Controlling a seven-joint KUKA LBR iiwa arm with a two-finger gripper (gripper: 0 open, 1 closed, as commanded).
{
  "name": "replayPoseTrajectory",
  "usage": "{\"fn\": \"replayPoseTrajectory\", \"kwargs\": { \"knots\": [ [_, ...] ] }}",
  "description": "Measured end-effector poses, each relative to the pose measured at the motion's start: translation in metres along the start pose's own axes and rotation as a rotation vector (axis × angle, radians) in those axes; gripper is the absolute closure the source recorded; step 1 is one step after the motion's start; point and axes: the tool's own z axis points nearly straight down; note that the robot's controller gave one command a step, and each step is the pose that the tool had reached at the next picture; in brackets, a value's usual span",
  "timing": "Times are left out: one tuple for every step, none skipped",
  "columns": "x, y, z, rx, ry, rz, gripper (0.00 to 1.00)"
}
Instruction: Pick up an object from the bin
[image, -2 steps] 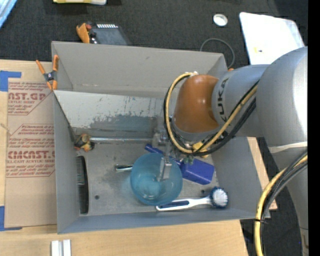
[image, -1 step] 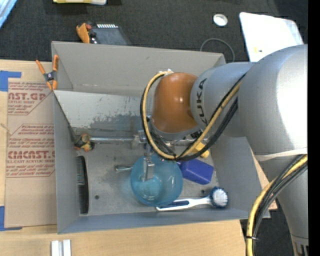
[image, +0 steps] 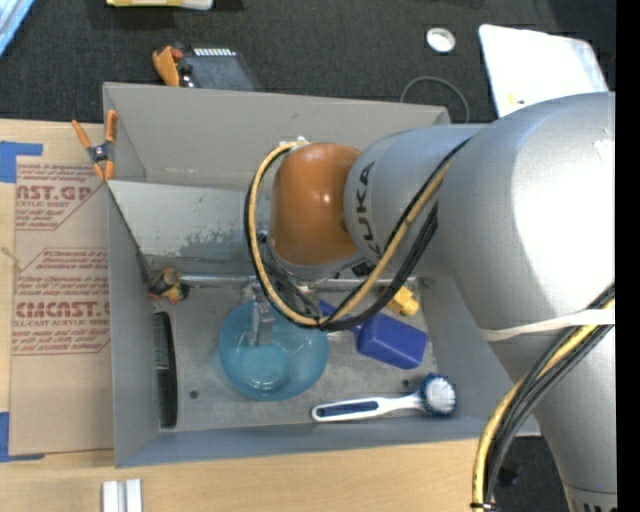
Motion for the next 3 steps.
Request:
{"fn": "replayPoseTrajectory", "kwargs": {
  "knots": [
    [0.000,-0.005,0.000,-0.001,-0.001,0.014,1.00],
    [-0.002,0.005,0.001,0.004,-0.004,-0.025,1.00],
    [-0.003,0.024,-0.034,0.002,-0.001,-0.419,1.00]
  ]
}}
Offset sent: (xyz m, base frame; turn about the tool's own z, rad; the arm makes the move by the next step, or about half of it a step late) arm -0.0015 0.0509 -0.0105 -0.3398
